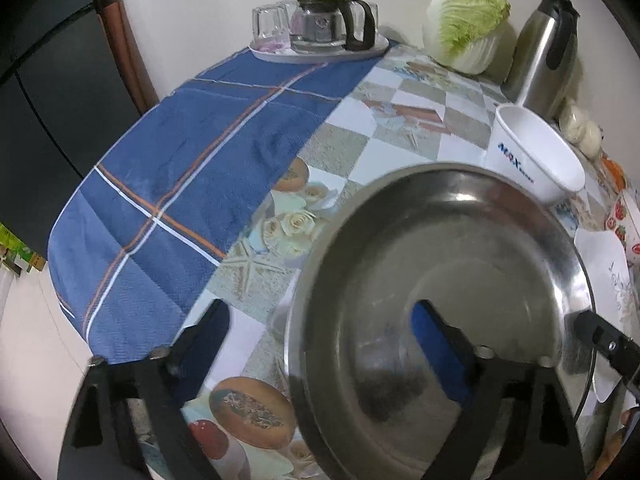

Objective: Organize plates and bowls
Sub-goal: 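Move both tools to the steel basin rim and close them on it, then lift the steel basin off the table with both tools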

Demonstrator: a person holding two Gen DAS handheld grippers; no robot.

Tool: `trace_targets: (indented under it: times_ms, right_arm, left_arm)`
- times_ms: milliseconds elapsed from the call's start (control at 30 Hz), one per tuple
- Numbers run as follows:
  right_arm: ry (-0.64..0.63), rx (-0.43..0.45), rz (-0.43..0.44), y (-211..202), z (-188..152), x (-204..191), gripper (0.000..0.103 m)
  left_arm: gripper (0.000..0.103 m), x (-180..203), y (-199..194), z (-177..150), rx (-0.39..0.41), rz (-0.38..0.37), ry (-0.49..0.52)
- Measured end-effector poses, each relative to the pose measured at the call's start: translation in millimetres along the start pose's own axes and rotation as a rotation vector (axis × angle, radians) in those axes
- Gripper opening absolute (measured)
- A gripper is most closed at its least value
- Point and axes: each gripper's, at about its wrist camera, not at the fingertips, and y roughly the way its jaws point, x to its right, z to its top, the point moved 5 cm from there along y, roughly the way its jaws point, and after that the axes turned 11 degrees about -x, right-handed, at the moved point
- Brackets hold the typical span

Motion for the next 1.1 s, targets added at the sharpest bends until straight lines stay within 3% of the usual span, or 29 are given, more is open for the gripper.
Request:
trace_targets:
  times_ms: [100, 233, 433, 600, 833, 1000, 1100]
  right_arm:
    - [0.013, 0.012, 0.0, -1.9, 0.5, 4.5, 0.05]
    - [0.029, 0.021, 0.017, -6.3, 1.0, 7.7, 0.032]
    - [-0.021, 0.019, 0.013, -9.2, 0.6, -5.0, 0.03]
    - [-0.024, 0.009, 0.074, -10.1, -1.1, -8.0, 0.03]
    - [-0.012, -0.085, 0.169, 11.7, -8.6, -11.6, 0.029]
    - [-0.05, -0.101, 0.138, 16.4, -11.9, -17.3, 0.025]
    - [-0.075, -0.097, 0.133, 12.4, -14.0, -20.7, 0.022]
  left_arm:
    - [0.06, 5.7, 5.8, -2.2, -0.021, 0.003, 0.013]
    - [0.052, 10.2, 9.4, -5.0, -0.032, 0.032, 0.018]
    - [0.049, 1.6, 11.3, -3.9, -0.046, 0.018, -0.025]
    - [0.049, -10.1, 13.4, -2.2, -0.05, 0.024, -0.066]
    - [0.049, -28.7, 15.8, -0.3, -0.062, -0.009, -0.122]
    - [0.05, -34.6, 14.3, 1.1, -0.078, -0.011, -0.152]
    - [0.048, -31.8, 6.5, -0.4, -0.049, -0.019, -0.13]
